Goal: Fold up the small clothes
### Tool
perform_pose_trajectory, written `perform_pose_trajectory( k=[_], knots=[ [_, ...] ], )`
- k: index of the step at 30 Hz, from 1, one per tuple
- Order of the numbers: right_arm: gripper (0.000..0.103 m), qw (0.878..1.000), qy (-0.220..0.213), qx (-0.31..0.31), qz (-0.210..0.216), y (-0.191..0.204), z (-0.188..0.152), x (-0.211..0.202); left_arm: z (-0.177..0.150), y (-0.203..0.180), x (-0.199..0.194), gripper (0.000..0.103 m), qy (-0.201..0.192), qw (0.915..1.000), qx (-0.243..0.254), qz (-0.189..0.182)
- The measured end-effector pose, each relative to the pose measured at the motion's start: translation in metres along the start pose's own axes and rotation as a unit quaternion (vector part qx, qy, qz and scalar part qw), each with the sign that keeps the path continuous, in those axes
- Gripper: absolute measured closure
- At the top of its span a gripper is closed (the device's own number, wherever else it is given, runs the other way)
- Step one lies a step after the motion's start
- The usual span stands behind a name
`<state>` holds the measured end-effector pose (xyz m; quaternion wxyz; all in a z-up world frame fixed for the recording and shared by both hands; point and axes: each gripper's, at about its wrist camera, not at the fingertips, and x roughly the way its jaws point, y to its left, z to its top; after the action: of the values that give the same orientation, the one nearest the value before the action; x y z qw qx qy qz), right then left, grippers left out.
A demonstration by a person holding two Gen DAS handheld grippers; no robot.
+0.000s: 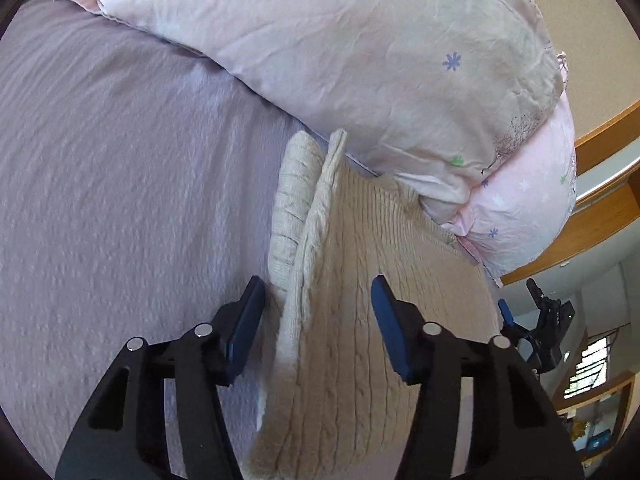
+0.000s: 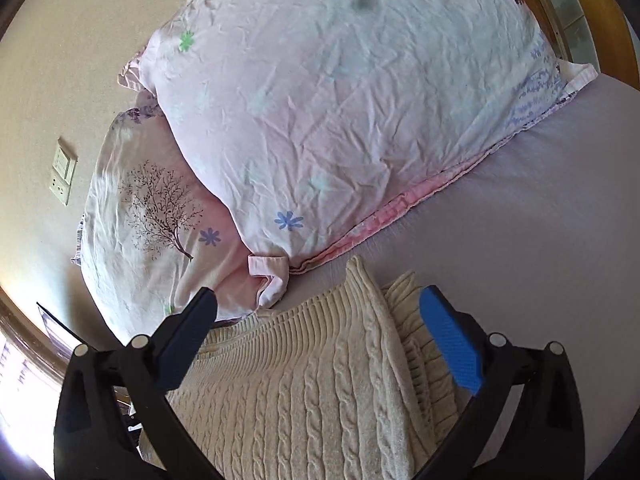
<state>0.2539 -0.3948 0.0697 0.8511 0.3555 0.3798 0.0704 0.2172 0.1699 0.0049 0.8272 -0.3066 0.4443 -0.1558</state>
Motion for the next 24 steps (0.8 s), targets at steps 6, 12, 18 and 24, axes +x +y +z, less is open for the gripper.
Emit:
perform_pose_trajectory(
  k=[6,12,18,24],
  knots=[
    [0.002,0.999,0.005,0.008,0.032,-0.001,0.003,-0.005,-0.01,0.007,0.016,0.076,0.021,0.9955,-0.072,-0.058],
    [0.002,0.998,-0.012,0.002,0.055,0.002,0.008,-0.024,-0.012,-0.052,0.0,0.083,-0.021,0.9846,-0.083,-0.153],
    [0.002,0.998,-0.049,-0.018,0.032,-0.006,0.021,-0.049,-0.022,-0.19,0.074,0.085,0.031,0.9548,-0.041,-0.293],
    [0.002,0.999,0.014,0.028,0.019,-0.044,0.031,-0.036,-0.054,-0.255,0.178,0.084,0.175,0.9029,-0.088,-0.383]
  ],
)
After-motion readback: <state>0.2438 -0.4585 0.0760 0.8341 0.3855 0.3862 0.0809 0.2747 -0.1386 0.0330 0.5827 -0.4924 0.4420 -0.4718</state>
